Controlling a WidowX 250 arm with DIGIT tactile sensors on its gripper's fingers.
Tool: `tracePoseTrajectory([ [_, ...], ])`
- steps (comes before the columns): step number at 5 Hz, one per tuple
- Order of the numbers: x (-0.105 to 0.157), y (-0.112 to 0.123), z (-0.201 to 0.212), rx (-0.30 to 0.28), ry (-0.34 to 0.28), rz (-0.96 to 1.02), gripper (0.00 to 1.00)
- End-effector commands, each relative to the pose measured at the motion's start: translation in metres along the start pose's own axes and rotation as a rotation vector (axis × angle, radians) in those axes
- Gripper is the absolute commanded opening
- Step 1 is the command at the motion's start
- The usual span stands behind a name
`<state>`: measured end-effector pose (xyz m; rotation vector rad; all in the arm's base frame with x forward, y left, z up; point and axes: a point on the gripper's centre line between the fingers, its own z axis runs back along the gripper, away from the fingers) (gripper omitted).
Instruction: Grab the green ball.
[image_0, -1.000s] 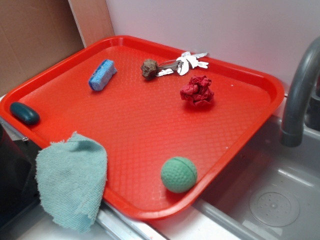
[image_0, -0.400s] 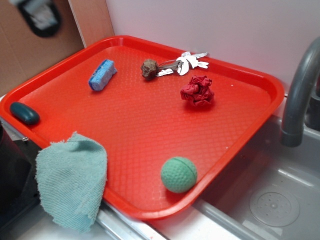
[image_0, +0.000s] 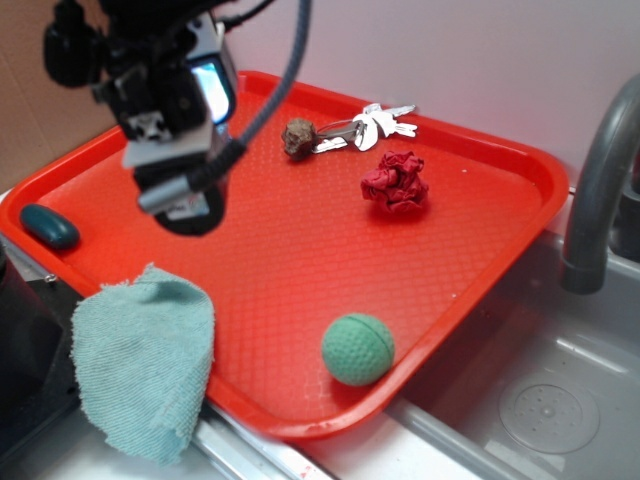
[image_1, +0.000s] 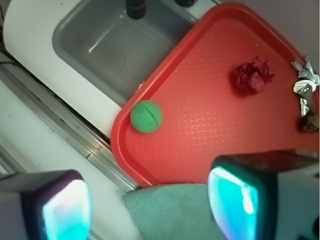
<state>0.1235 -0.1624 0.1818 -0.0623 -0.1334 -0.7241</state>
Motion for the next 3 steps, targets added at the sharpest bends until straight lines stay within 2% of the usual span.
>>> tracePoseTrajectory([
  [1,0.014,0.000,-0.041,-0.050,-0.059,-0.158,1.00],
  [2,0.011,-0.016,-0.093,-0.059,0.019,-0.230,1.00],
  [3,0.000,-0.023,-0.136,-0.066,0.057,-0.268,1.00],
])
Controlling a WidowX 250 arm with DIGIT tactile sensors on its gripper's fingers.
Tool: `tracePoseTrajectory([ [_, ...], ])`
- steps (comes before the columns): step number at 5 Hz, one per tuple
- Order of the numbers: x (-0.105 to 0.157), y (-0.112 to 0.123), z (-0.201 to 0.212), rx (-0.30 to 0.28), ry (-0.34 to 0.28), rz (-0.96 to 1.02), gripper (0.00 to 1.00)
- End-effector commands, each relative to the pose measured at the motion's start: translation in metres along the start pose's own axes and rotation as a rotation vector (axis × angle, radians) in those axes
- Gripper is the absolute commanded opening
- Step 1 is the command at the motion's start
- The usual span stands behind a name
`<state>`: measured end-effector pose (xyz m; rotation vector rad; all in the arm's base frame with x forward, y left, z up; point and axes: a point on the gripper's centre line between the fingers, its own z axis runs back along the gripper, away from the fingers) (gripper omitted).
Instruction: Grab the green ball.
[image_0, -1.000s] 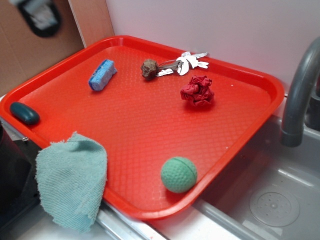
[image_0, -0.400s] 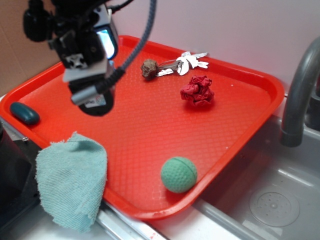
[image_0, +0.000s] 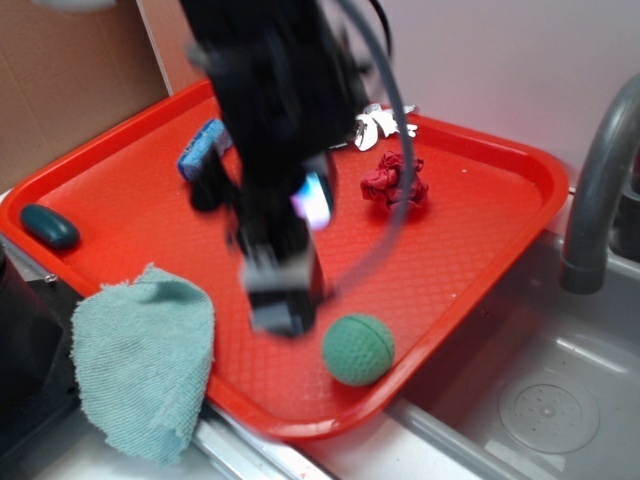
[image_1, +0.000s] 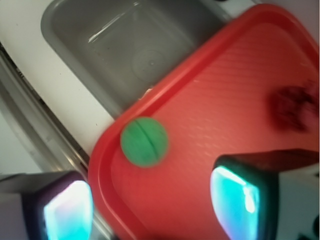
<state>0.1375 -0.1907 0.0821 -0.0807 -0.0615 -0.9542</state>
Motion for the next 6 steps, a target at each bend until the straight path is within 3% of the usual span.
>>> tracePoseTrajectory([
  [1,-0.008,-0.015,-0.058,-0.059,0.045,-0.078,1.00],
  [2,-0.017,-0.025,-0.071,-0.065,0.056,-0.064,1.00],
  [3,-0.006,-0.005,-0.044,-0.057,0.010,-0.019,1.00],
  [4,-0.008,0.007,0.006,-0.016,-0.077,0.046,1.00],
  [5,-0.004,0.019,0.045,0.009,-0.093,0.082,1.00],
  [6,0.004,0.028,0.031,-0.007,-0.059,0.072,1.00],
])
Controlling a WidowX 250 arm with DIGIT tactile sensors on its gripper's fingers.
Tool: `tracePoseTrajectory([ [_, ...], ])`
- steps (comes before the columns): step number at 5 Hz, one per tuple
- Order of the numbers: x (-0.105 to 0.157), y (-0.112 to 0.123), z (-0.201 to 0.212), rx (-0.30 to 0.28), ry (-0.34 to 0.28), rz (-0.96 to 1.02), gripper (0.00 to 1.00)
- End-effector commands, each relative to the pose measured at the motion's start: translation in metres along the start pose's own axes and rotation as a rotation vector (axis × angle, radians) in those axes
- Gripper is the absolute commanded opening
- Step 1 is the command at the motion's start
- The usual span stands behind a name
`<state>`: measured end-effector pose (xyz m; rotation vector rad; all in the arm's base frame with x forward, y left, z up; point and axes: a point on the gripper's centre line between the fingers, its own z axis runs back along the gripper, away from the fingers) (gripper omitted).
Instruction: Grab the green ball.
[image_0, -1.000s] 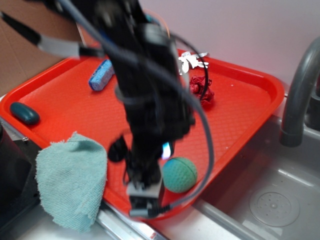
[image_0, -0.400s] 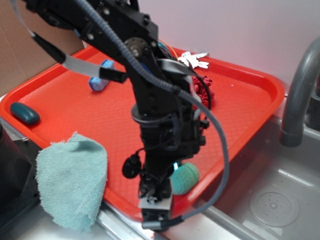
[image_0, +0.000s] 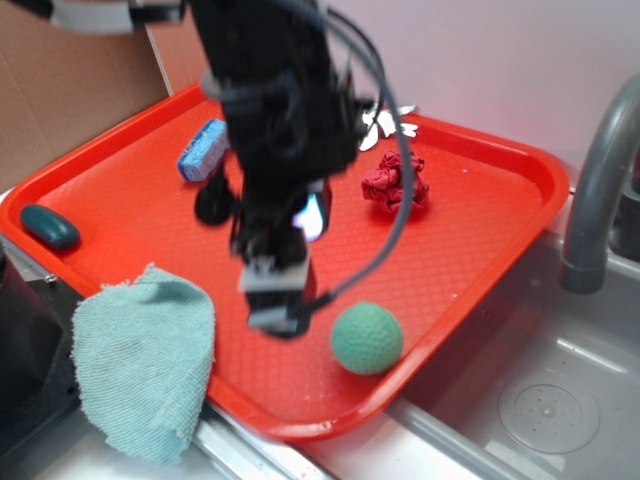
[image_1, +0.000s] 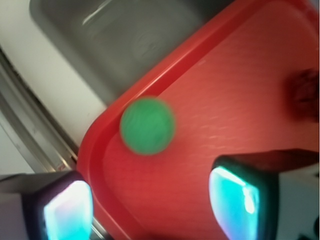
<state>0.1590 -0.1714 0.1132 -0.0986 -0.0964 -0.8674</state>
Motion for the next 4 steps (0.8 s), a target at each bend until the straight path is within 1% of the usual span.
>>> tracePoseTrajectory([
  [1,0.016,0.000,-0.030,-0.040,0.018,-0.066,1.00],
  [2,0.017,-0.016,-0.050,-0.071,0.091,-0.148,1.00],
  [3,0.013,-0.026,-0.059,-0.100,0.117,-0.170,1.00],
  [4,0.002,-0.037,-0.050,-0.125,0.107,-0.175,1.00],
])
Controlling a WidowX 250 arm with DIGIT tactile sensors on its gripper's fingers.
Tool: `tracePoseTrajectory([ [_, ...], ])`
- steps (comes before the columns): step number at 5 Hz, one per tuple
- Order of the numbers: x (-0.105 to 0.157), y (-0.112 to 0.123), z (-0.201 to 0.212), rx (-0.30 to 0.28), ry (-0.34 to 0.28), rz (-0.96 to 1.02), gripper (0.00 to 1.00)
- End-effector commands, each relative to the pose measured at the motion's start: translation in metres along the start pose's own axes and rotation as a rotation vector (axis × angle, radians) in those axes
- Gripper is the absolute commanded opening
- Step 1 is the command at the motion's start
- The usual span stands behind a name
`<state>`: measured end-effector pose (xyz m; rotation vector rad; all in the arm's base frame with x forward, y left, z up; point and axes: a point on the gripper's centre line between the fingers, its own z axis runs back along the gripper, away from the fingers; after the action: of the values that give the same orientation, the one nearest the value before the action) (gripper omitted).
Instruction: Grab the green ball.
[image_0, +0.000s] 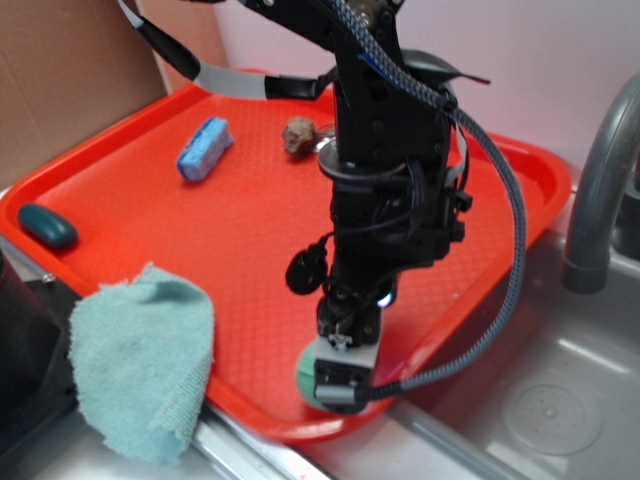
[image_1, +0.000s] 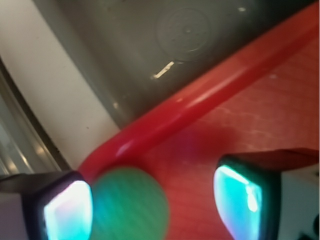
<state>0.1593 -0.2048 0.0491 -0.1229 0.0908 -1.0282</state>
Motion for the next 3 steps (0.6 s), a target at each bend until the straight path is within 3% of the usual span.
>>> tracePoseTrajectory([
  [1,-0.024,-0.028,0.021,0.014,-0.041,-0.012,1.00],
  [3,-0.045,-0.022,0.022,0.037,-0.051,0.041,1.00],
])
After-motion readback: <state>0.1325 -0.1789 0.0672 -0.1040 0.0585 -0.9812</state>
